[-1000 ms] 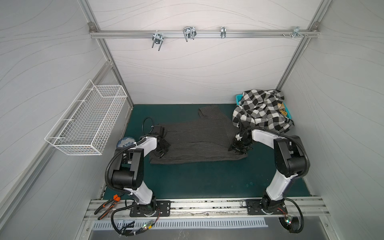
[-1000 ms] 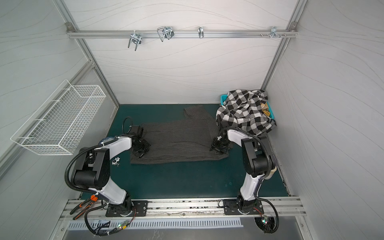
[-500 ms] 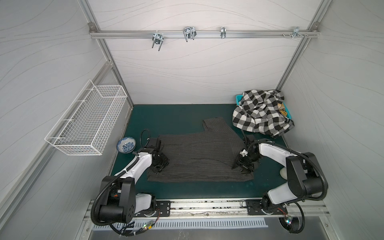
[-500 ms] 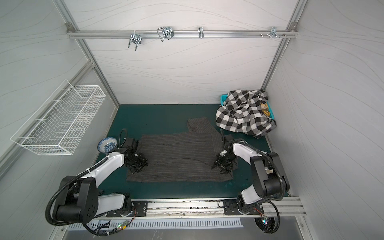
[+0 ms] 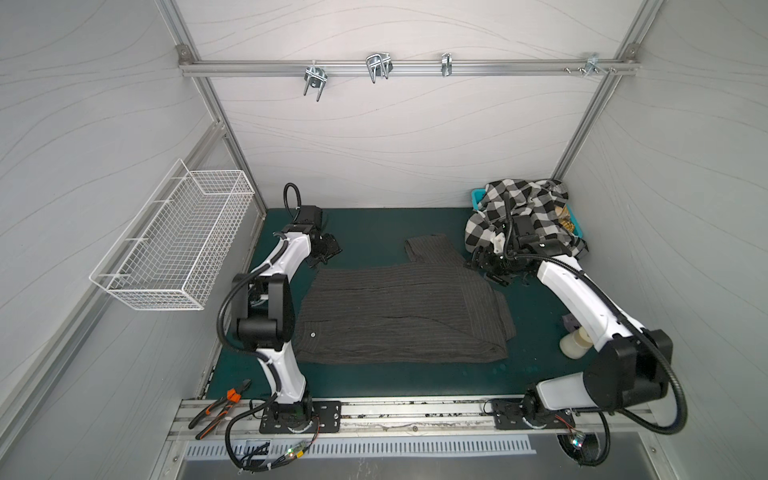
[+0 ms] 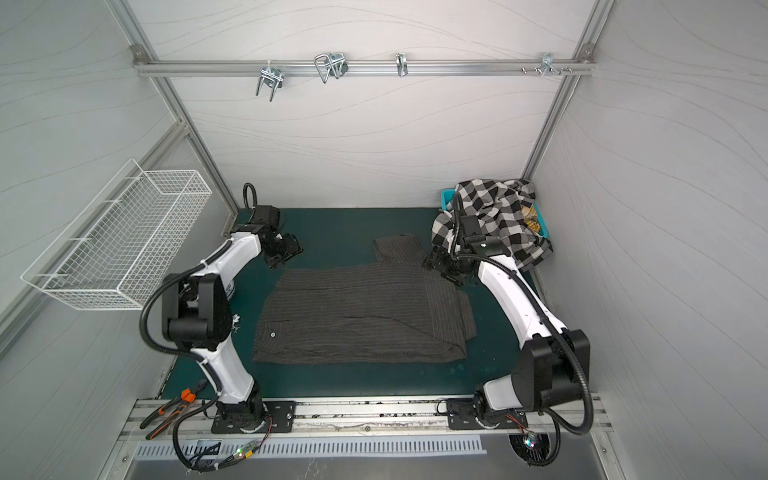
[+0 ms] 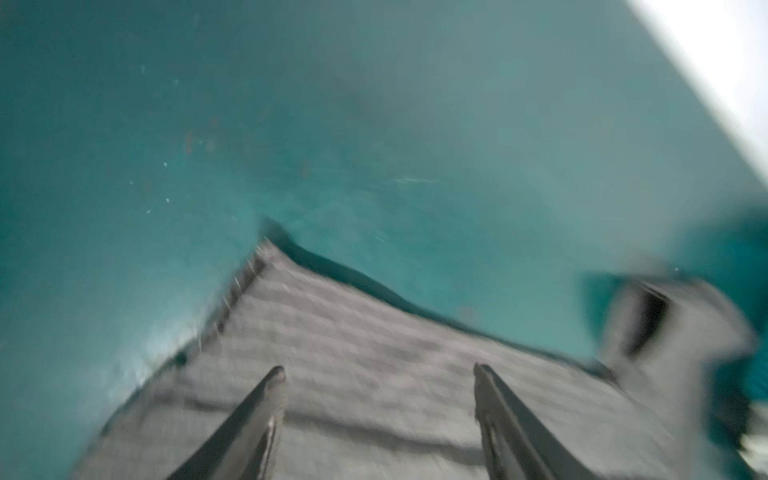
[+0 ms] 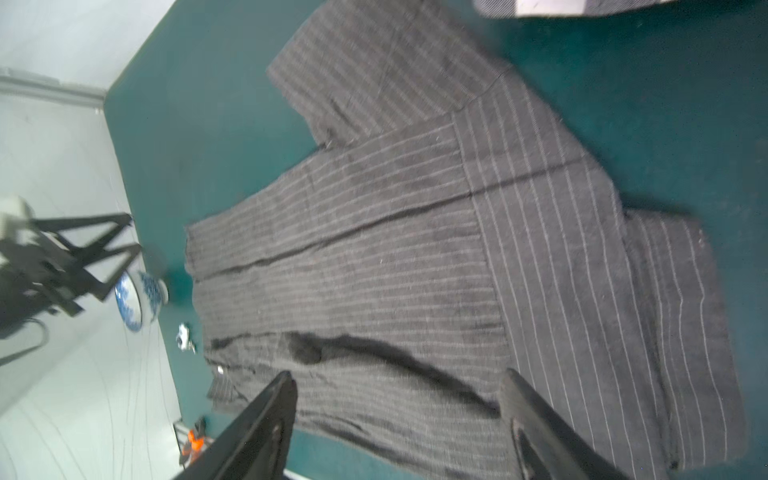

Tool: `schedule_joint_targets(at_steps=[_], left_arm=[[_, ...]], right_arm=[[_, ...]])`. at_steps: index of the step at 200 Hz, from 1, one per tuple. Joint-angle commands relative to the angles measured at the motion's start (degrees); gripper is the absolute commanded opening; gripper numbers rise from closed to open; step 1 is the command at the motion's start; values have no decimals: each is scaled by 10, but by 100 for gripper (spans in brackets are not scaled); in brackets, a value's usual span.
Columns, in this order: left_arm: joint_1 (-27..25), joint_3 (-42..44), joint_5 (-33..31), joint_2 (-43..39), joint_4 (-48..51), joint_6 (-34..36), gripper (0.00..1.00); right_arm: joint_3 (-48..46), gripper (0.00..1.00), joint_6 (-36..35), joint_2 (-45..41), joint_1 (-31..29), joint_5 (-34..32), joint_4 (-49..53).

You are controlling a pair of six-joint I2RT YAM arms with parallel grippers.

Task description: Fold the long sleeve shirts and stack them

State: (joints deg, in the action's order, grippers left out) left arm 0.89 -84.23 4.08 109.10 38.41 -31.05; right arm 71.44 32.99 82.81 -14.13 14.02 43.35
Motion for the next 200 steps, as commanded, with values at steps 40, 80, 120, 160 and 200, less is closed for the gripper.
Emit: schedule_joint_targets(at_steps=[40, 80, 120, 160, 200], left_arm=[[47, -130, 11, 125, 89, 43, 64], [46, -140, 30, 177, 101, 30, 49], [43, -110, 45, 170, 83, 15, 30], [43, -111, 55, 141, 74, 1, 2], [43, -94, 60, 91, 70, -9, 0]], right_arm=[[44, 73, 14, 99, 28, 51, -41], [38, 68, 20, 115, 32, 73, -37], [56, 68, 14, 131, 45, 76, -21], [153, 68, -45, 215, 45, 58, 52], [269, 71, -106, 315, 42, -2, 102]])
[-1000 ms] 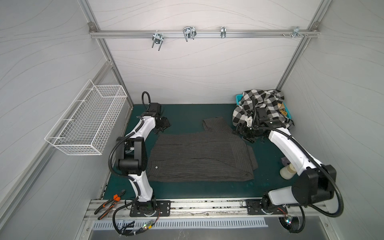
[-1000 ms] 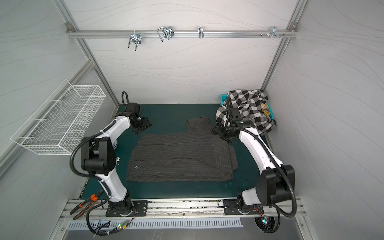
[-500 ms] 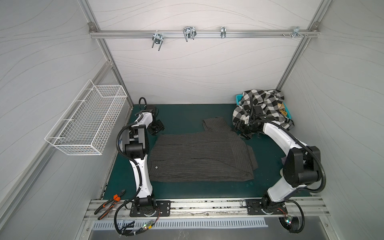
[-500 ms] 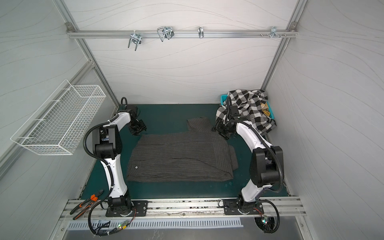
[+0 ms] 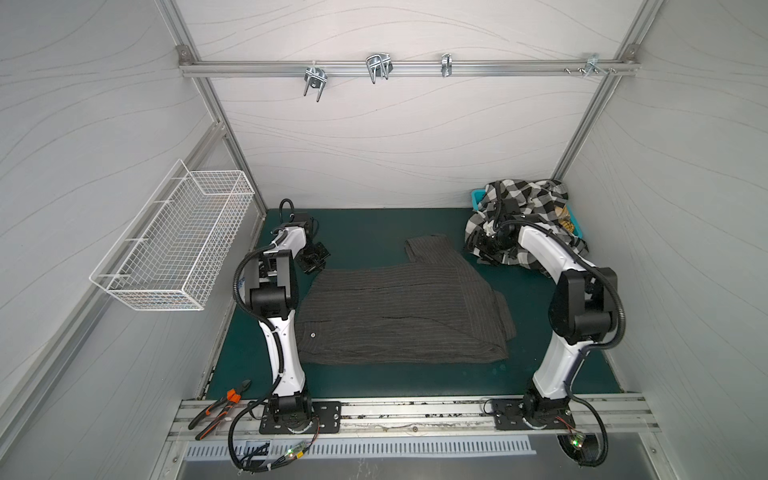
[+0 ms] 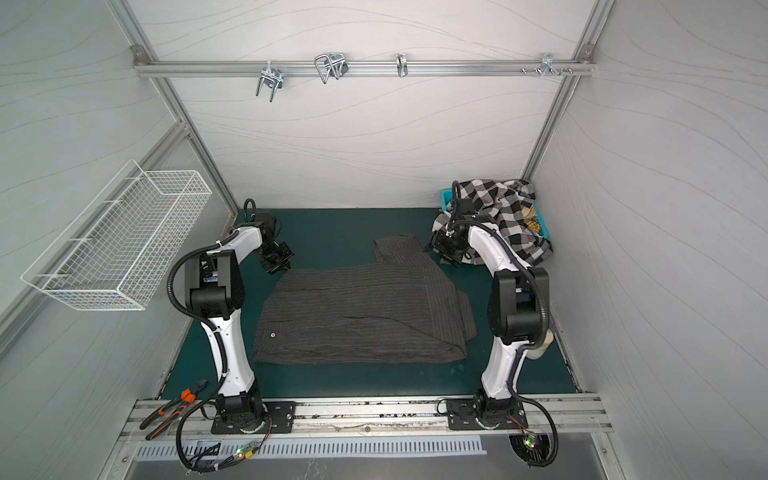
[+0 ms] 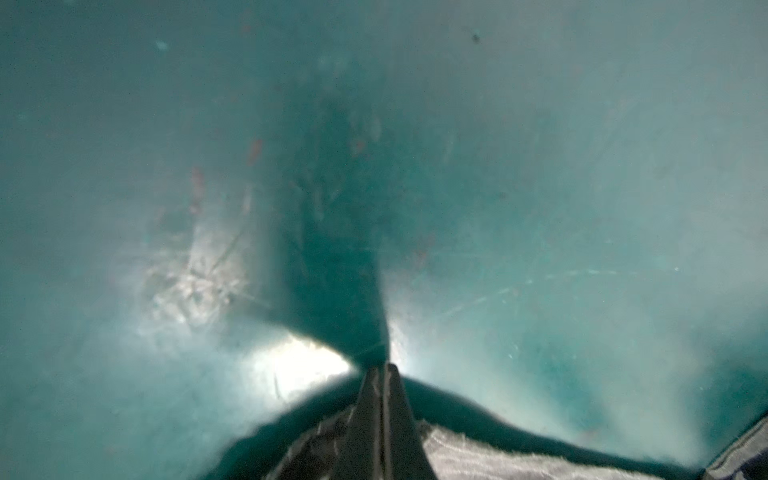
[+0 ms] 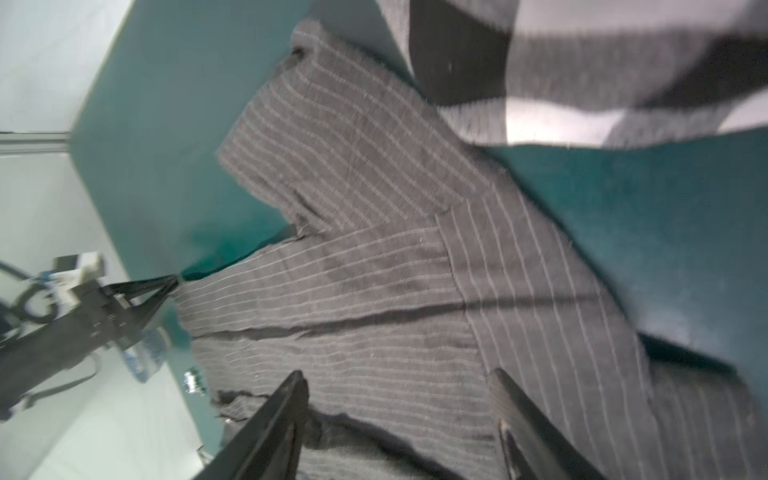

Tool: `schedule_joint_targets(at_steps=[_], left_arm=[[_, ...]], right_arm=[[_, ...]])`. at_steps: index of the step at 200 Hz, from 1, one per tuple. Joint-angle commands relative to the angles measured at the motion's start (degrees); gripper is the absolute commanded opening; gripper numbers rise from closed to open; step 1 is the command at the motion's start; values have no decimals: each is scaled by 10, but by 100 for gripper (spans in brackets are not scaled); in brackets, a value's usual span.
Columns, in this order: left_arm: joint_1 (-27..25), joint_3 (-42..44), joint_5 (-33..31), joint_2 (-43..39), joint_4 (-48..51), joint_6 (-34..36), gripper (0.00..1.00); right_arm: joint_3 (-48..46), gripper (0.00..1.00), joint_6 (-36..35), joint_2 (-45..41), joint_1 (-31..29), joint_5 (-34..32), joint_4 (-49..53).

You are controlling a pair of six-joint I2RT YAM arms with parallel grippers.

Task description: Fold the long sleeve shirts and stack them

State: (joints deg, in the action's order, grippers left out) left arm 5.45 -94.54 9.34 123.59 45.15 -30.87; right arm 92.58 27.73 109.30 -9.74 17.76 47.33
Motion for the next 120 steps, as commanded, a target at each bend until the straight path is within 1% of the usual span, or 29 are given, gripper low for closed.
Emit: schedule_joint_targets(at_steps=[1, 22, 46, 57, 71, 94, 120], left_arm=[[-3, 12, 6, -56, 2, -12, 0], [-3, 52, 1, -97, -15, -27, 0], [-3, 85, 15, -127, -28, -36, 0], [-3, 99, 12, -135, -31, -36, 0], [-3, 112, 4, -142, -31, -40, 0], [-3, 128, 3, -147, -38, -51, 0], [-3, 133, 8, -140, -42, -56, 0]], right_arm=[[60, 71, -54, 53, -1, -40, 63], [125, 71, -78, 113, -9, -65, 84], [203, 69, -102, 177, -20, -95, 111], [238, 68, -112, 204, -24, -112, 123], [272, 63, -123, 238, -28, -121, 138], [286, 56, -138, 268, -33, -129, 144], [281, 56, -147, 287, -40, -138, 138]])
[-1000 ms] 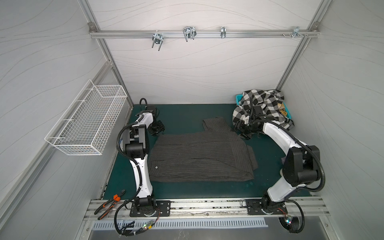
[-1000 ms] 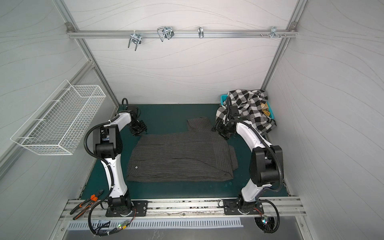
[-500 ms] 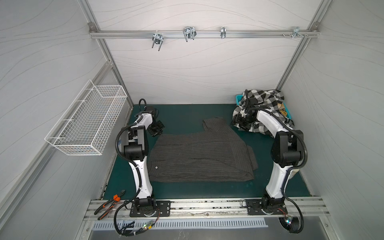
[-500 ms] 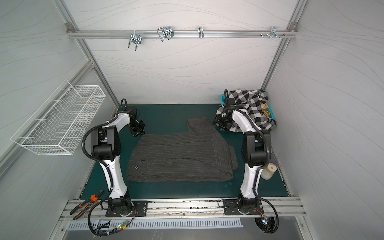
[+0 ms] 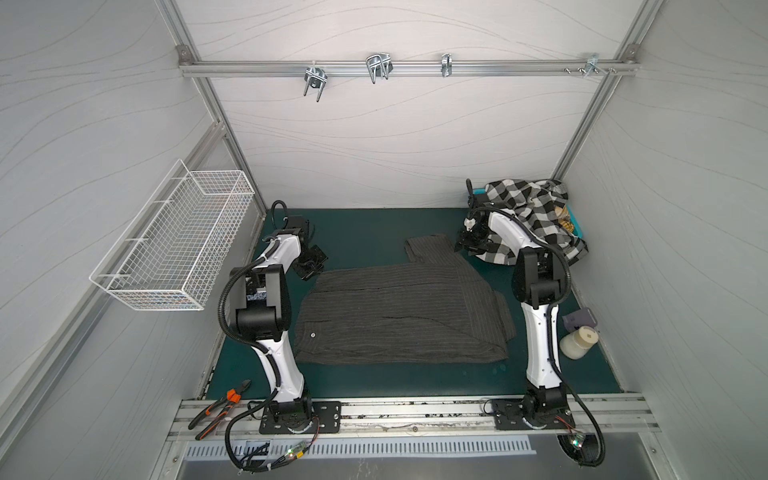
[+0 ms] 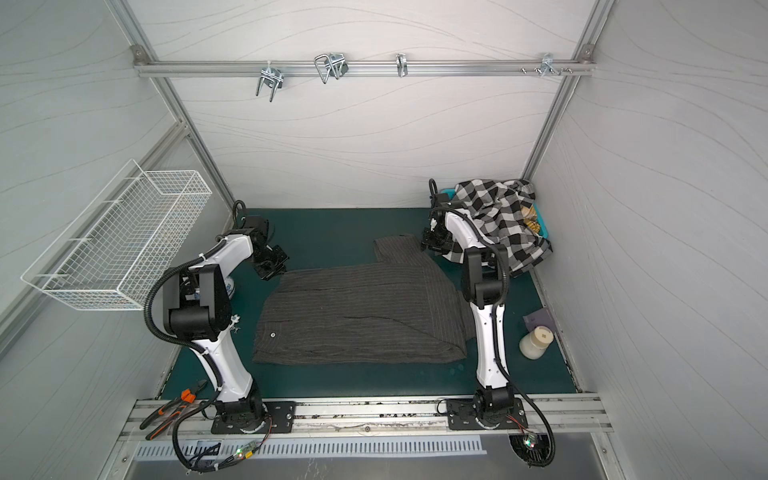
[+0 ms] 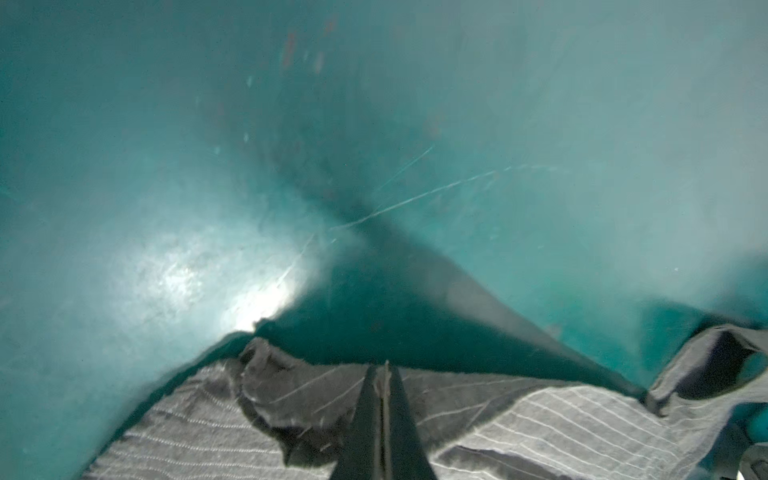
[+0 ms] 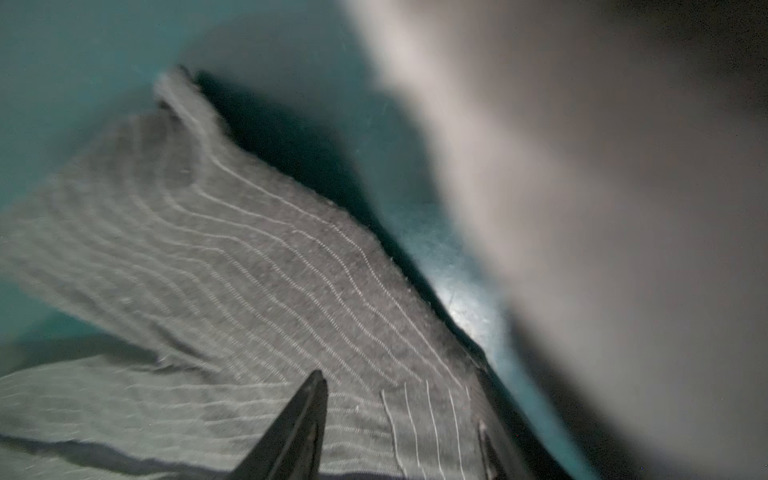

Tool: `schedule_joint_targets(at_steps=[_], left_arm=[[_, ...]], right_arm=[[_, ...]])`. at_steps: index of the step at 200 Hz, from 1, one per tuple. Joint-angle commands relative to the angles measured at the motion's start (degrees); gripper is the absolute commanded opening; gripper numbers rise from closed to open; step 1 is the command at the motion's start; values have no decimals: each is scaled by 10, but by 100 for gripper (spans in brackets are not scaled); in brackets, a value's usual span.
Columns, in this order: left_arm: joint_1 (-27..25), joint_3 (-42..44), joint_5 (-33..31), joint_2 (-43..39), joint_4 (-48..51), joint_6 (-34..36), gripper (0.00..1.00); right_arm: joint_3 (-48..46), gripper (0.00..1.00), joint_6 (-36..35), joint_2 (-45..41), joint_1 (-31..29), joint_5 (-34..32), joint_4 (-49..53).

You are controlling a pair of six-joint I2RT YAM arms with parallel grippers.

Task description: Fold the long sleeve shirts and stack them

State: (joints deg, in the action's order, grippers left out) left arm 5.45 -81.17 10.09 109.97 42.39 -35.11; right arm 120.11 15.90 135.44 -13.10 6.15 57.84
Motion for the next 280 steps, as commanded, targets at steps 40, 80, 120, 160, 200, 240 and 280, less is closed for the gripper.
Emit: schedule_joint_targets(at_steps=[40, 80, 120, 160, 200, 240, 280], left_arm=[[-3, -4, -2, -4, -13, -12, 0], [-3, -12, -4, 3, -8, -6, 0], [-3, -11, -10, 7, -7, -1, 0], [-3, -14, -14, 13, -7, 0, 0], [-3, -25, -22, 26, -10, 3, 0], [-2, -49, -30, 42, -26, 1, 0], [0, -12, -17, -13, -69, -34, 0]], right_arm=[[12, 56, -29, 44, -10, -38, 31], [30, 57, -30, 58, -8, -52, 25], [54, 57, -39, 86, -11, -69, 33], [48, 33, -39, 90, -14, -70, 24], [53, 8, -40, 85, -16, -62, 18], [33, 0, -35, 18, -19, -56, 14], [-104, 0, -10, -126, -23, -37, -42]])
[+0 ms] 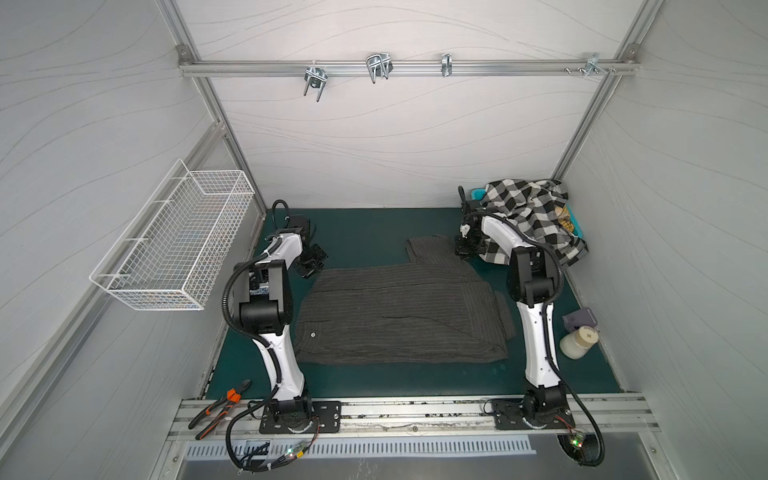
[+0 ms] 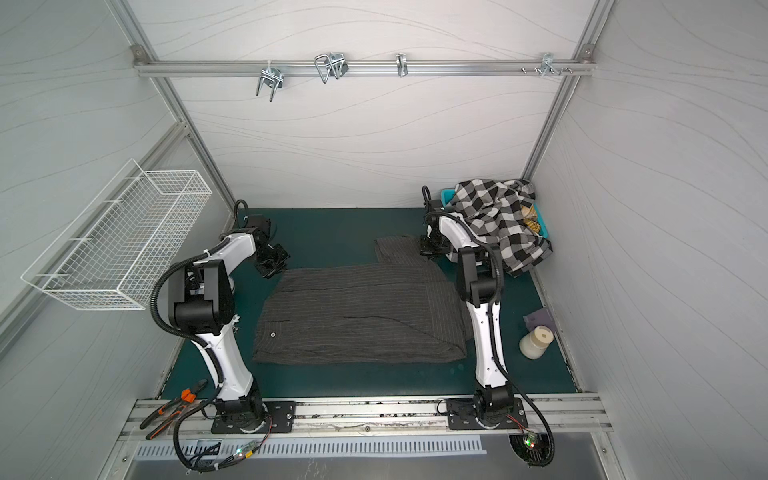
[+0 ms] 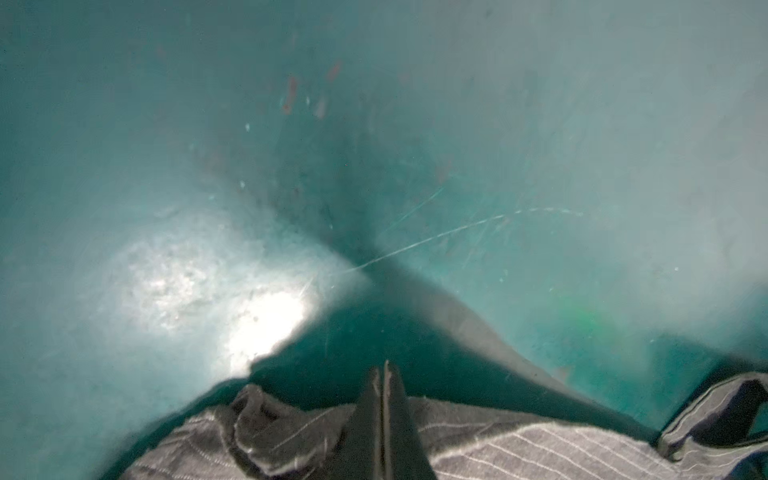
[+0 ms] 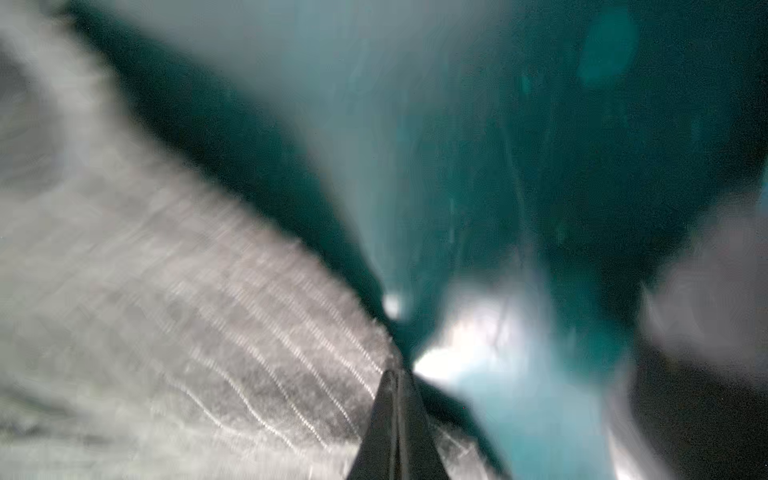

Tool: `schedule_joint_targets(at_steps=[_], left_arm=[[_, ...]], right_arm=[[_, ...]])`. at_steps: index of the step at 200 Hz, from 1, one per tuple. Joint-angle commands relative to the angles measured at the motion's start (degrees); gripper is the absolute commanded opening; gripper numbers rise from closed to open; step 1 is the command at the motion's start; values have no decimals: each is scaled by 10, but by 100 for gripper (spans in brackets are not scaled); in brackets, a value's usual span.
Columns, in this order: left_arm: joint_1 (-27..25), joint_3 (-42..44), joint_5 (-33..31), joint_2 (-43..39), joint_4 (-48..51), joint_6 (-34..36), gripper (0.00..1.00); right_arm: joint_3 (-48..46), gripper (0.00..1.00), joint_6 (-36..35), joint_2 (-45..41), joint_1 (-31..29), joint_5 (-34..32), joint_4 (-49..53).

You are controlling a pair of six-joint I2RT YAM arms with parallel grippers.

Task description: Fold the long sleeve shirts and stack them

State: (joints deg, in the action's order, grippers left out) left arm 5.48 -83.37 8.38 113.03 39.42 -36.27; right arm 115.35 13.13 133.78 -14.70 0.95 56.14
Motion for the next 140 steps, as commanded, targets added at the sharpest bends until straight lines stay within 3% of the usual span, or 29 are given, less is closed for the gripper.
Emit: schedule_joint_targets(at_steps=[1, 48, 88, 140], left_arm=[[0, 12, 0, -46, -42, -23, 0], [1, 104, 5, -143, -82, -59, 0], [8, 186, 10, -225, -94, -74, 0], [37, 264, -73, -295, -59, -66, 0]], right_arm=[[-60, 0, 19, -114, -7, 15, -26], [-239, 0, 71, -287, -16, 16, -98], [-334, 0, 98, -390, -25, 10, -101], [-495, 0, 150, -499, -39, -8, -104]])
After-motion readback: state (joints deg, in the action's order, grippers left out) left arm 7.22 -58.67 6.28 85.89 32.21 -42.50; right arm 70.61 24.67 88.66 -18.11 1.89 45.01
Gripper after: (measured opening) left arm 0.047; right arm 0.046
